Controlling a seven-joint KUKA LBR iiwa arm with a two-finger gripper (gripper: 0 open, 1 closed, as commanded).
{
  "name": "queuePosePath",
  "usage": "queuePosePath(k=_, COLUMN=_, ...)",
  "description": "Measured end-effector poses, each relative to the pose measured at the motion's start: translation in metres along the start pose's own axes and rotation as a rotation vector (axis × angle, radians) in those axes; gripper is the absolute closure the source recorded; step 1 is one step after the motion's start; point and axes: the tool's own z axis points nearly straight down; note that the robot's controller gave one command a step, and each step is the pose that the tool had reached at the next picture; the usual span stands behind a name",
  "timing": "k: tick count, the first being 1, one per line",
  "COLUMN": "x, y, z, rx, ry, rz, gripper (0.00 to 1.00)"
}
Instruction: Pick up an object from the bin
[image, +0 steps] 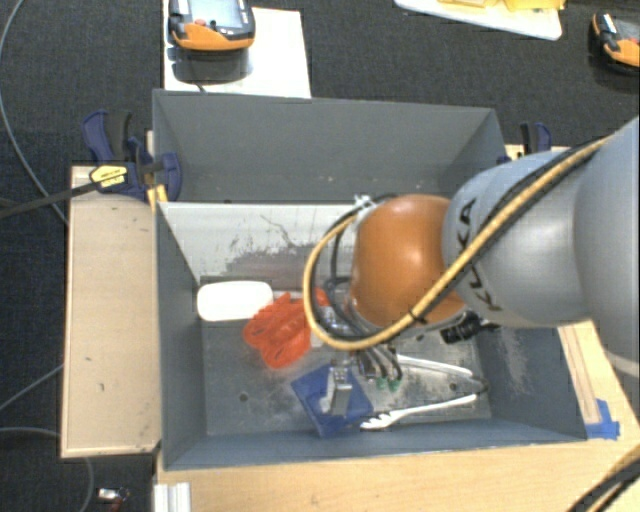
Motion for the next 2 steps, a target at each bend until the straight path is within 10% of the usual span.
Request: queuePosePath(k=2, x=0.003, y=-0.021, z=0.06, rx=-0.003, ry=-0.01, rz=0.031, gripper=0.0)
